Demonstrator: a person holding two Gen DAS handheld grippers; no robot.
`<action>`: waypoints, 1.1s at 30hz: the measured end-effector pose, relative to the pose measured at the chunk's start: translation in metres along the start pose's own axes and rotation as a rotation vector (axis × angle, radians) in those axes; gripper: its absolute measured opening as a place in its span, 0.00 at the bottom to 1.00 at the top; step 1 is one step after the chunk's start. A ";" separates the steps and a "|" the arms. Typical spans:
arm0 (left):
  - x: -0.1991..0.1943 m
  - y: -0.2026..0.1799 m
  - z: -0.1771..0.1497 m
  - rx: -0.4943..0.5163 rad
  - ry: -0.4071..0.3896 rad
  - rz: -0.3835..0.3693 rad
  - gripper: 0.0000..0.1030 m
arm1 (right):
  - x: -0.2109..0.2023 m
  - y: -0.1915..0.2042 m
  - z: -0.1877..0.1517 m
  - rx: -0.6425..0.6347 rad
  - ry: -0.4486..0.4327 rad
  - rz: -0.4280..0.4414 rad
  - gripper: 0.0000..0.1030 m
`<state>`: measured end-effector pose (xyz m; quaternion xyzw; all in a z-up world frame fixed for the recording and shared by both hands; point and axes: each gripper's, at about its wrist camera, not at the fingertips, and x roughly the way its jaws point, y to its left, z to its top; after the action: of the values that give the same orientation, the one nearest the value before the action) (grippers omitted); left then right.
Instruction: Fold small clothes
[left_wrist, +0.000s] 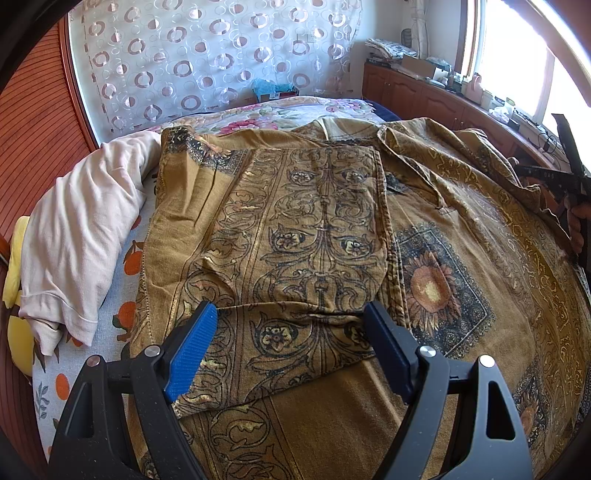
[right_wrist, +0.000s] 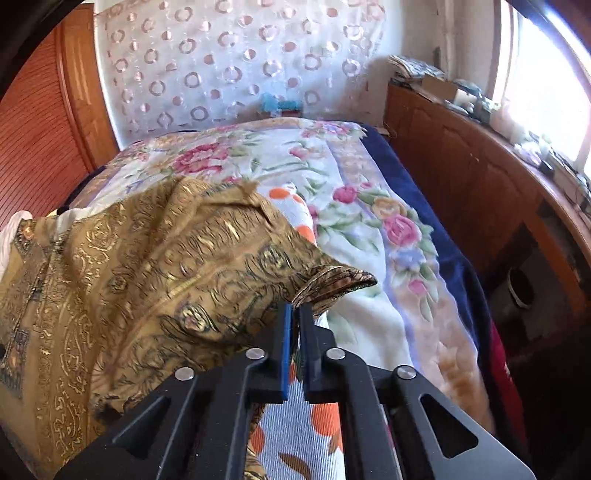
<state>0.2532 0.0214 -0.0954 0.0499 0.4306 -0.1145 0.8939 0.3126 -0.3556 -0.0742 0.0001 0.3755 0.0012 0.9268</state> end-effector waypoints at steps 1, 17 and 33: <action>0.000 0.000 0.000 0.000 0.000 0.000 0.80 | -0.007 -0.002 -0.002 -0.003 -0.011 0.007 0.02; -0.001 0.000 0.000 0.000 0.000 0.000 0.80 | -0.110 0.156 0.042 -0.309 -0.157 0.361 0.02; -0.001 0.000 0.000 0.000 0.001 0.001 0.80 | -0.074 0.106 0.027 -0.250 -0.077 0.297 0.48</action>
<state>0.2526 0.0217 -0.0949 0.0500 0.4309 -0.1142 0.8937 0.2779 -0.2502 -0.0029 -0.0596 0.3327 0.1845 0.9229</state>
